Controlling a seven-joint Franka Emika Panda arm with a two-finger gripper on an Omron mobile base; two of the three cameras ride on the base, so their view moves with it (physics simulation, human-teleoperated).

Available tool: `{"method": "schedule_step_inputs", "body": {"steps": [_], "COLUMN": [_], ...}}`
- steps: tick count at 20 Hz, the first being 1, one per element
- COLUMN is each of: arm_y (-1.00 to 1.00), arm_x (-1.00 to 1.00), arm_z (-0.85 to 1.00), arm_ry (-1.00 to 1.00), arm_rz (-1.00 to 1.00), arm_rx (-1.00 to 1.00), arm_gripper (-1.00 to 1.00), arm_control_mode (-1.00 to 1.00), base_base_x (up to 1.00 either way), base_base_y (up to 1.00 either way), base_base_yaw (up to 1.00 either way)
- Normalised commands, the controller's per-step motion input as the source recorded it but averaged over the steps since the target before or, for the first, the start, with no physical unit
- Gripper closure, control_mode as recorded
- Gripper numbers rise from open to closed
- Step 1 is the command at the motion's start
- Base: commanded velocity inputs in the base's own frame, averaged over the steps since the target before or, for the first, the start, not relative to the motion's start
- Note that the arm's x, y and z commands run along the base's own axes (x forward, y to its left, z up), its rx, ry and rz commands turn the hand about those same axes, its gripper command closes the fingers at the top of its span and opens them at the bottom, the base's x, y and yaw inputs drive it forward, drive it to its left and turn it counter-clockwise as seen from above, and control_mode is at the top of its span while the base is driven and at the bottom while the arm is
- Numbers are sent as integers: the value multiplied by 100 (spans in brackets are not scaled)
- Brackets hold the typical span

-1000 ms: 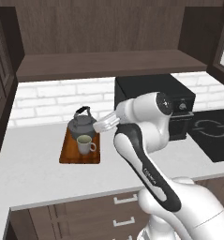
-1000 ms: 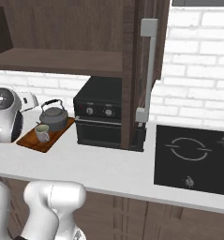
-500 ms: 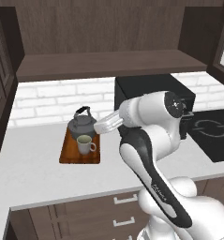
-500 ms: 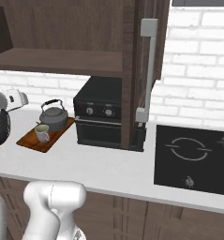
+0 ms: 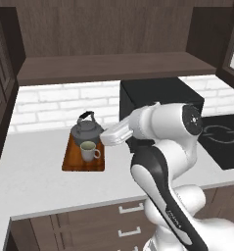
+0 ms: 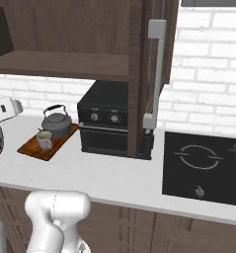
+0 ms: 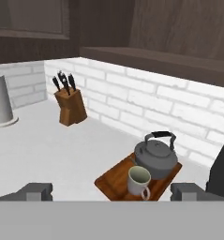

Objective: Pick the kettle from the counter and place it on the tray. Then pick the mug from the cabinet and place it on the tray. Then close the cabinet doors.

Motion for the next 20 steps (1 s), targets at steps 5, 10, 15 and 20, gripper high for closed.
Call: {"method": "schedule_step_inputs", "body": {"steps": [5,10,15,20], "arm_y": [0,1,11,22], "arm_x": [-28,-11,-16,-21], "arm_z": [21,18,15,16], "arm_ry": [-10,-1,0,0], "arm_rz": [0,0,0,0], "arm_rx": [2,0,8,16], "arm_gripper": [-100,-100,-100,-100], "arm_control_mode": [-100,-100,-100,-100], "base_base_x": [0,0,0,0], "base_base_y": [0,0,0,0], "base_base_yaw": [0,0,0,0]}}
